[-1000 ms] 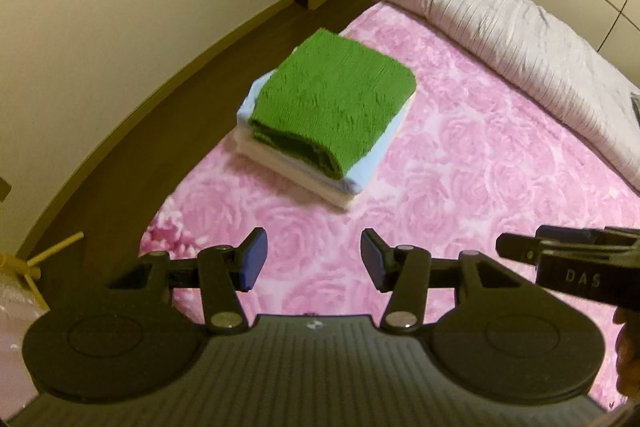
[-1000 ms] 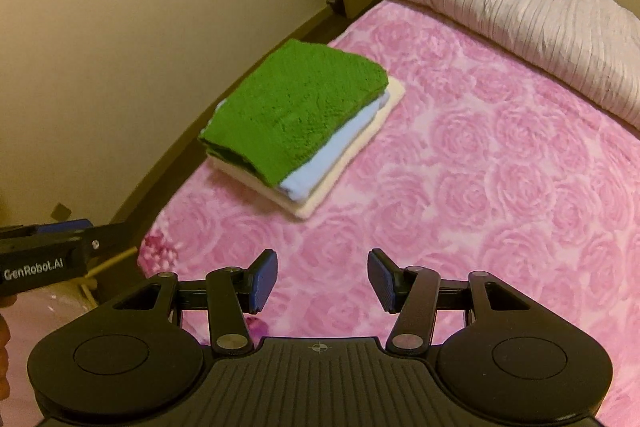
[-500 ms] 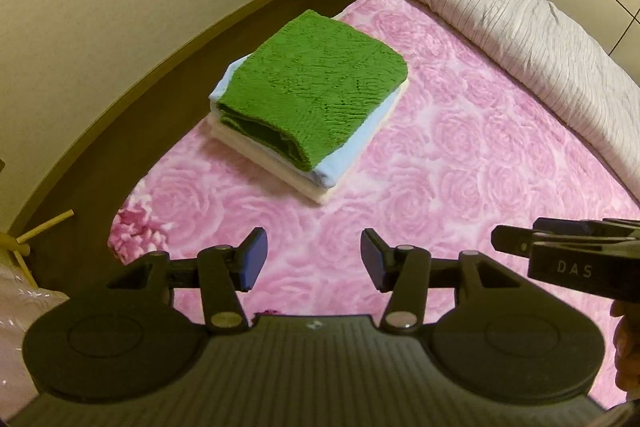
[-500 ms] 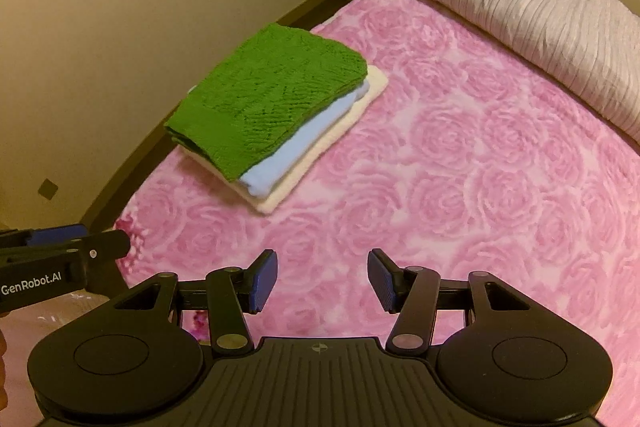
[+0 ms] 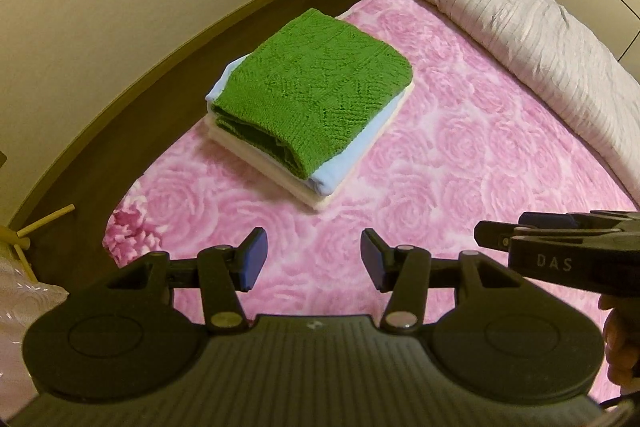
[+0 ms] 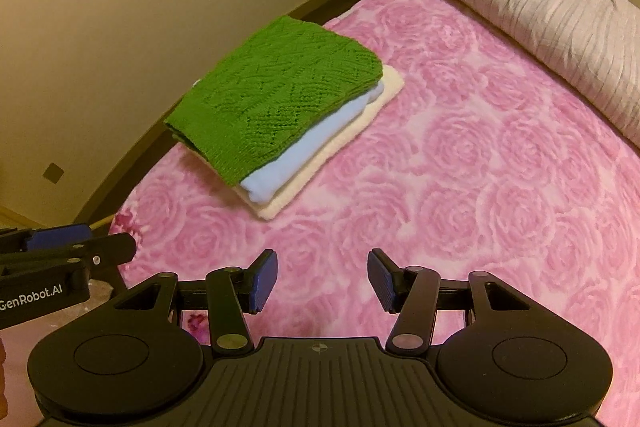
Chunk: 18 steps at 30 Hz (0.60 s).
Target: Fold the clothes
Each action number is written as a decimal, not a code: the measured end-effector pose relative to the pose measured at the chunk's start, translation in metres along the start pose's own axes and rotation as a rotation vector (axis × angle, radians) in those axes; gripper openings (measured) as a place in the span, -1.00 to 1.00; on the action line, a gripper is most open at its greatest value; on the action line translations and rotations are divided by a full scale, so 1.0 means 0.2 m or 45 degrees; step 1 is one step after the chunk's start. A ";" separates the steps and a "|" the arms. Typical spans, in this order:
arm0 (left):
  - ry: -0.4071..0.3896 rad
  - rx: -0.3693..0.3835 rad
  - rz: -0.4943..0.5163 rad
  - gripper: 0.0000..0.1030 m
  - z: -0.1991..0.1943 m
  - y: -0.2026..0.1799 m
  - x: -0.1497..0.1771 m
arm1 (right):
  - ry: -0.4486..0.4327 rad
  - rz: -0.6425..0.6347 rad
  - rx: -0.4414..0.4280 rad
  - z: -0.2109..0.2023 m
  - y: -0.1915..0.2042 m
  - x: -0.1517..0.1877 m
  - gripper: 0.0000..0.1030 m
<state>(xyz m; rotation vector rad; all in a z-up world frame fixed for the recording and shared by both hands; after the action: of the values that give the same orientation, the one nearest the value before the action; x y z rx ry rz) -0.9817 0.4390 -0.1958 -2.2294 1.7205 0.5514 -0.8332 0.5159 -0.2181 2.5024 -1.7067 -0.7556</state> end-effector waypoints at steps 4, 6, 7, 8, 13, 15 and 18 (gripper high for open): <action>0.018 0.000 -0.013 -0.08 0.05 0.01 -0.02 | 0.017 -0.015 0.009 0.04 0.00 -0.03 0.05; 0.029 0.004 -0.016 -0.08 0.08 0.02 -0.03 | 0.025 -0.019 0.020 0.06 0.00 -0.04 0.05; 0.033 0.007 -0.016 -0.08 0.10 0.02 -0.04 | 0.029 -0.019 0.023 0.08 0.00 -0.05 0.05; 0.037 0.010 -0.016 -0.08 0.11 0.03 -0.05 | 0.032 -0.019 0.026 0.09 0.00 -0.06 0.05; 0.048 0.014 0.000 -0.08 0.17 0.04 -0.09 | 0.039 -0.015 0.042 0.14 0.00 -0.11 0.05; 0.055 0.015 0.006 -0.08 0.20 0.05 -0.11 | 0.046 -0.012 0.048 0.16 0.00 -0.13 0.05; 0.061 0.018 0.012 -0.08 0.23 0.05 -0.13 | 0.058 -0.007 0.055 0.20 0.00 -0.15 0.05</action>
<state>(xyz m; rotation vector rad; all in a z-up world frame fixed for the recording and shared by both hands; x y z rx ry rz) -1.0038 0.4790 -0.2248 -2.2435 1.7539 0.4903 -0.8570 0.5531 -0.2421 2.5323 -1.7205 -0.6642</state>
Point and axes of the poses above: each gripper's, at about its wrist camera, not at the fingertips, and z roughly the way its jaws point, y to its left, x to its underside, the point moved 8 cm from there along z, roughly the way its jaws point, and after that the axes turned 8 degrees about z, right-handed, at the moved point
